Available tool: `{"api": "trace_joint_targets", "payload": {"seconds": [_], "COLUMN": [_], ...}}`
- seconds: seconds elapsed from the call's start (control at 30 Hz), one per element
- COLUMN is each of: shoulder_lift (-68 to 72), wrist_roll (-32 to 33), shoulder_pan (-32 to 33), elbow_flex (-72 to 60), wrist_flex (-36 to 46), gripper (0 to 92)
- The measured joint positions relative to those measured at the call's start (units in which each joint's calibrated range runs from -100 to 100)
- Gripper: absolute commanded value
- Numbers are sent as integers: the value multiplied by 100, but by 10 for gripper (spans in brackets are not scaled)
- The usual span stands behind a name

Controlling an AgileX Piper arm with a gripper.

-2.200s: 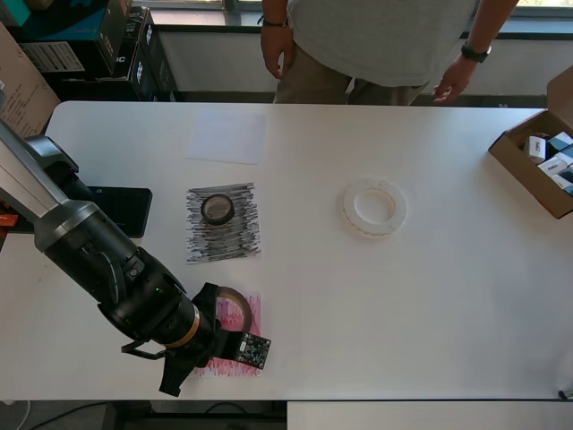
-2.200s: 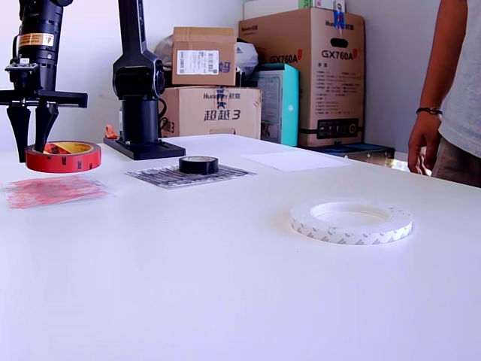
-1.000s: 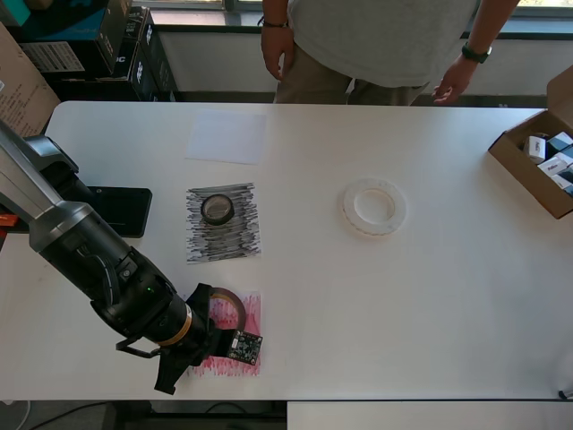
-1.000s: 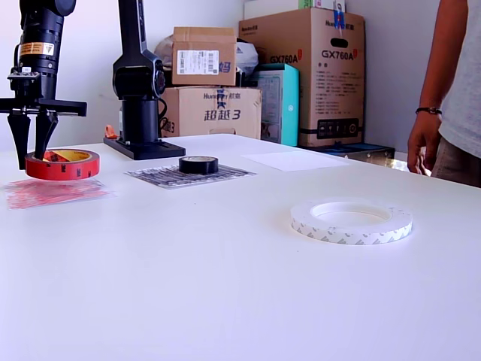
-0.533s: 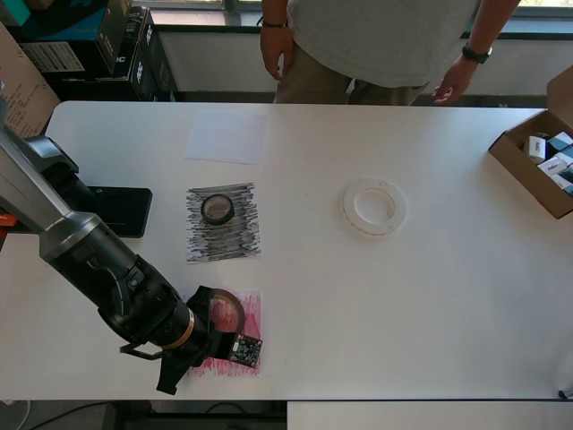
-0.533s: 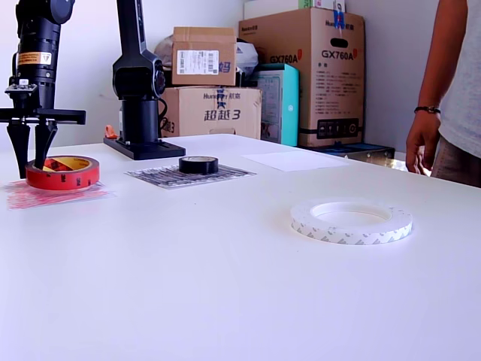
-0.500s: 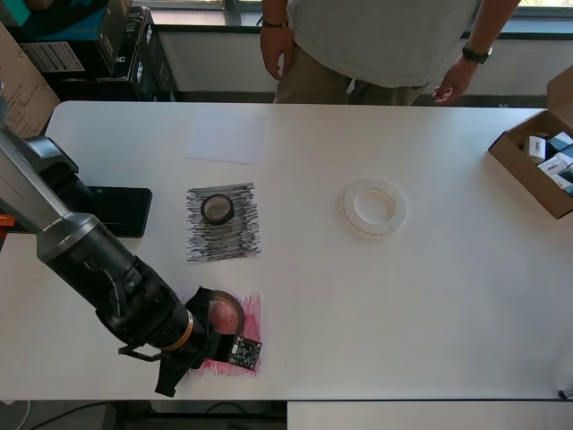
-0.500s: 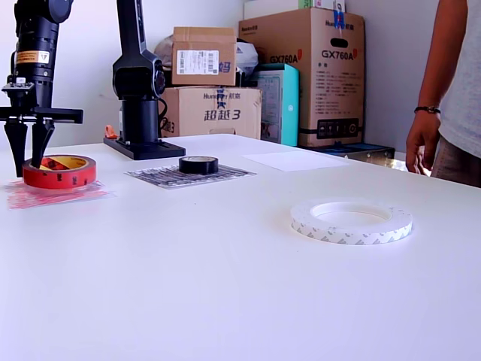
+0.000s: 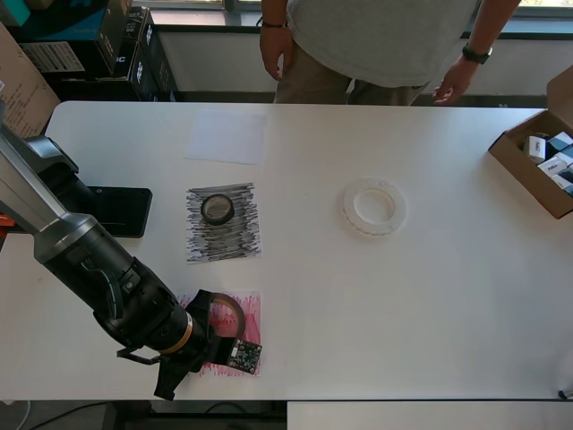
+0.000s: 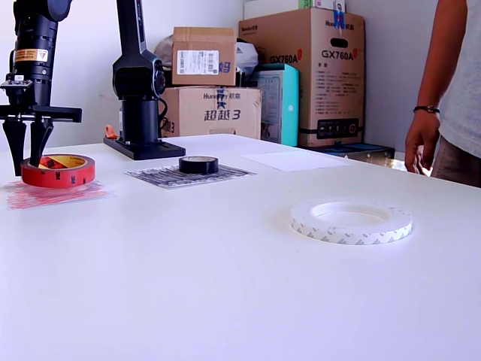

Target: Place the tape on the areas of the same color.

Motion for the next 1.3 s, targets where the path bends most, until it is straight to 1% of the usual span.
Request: {"api": "trace_joint_targets", "payload": {"seconds": [0.33,0.4,0.47,0.5,0.63,0.7,0.77,0.8,1.3], "shoulder_lift": [0,0,0,0,0,0,0,0,-87], "wrist_roll": [-9,-9,-9,-9,42,77,77,77,77], "shoulder_pan": [-76,-76,-76,-76,-76,-76,-76,-76,-76], "elbow_flex": [-104,-115,-115,-115,-115,-115,-115,-115,-131], "wrist_flex": [-9,-23,5,5,8,-7,-7,-7,13], "gripper": [3,26,91,138,361,455,521,539,543]}}
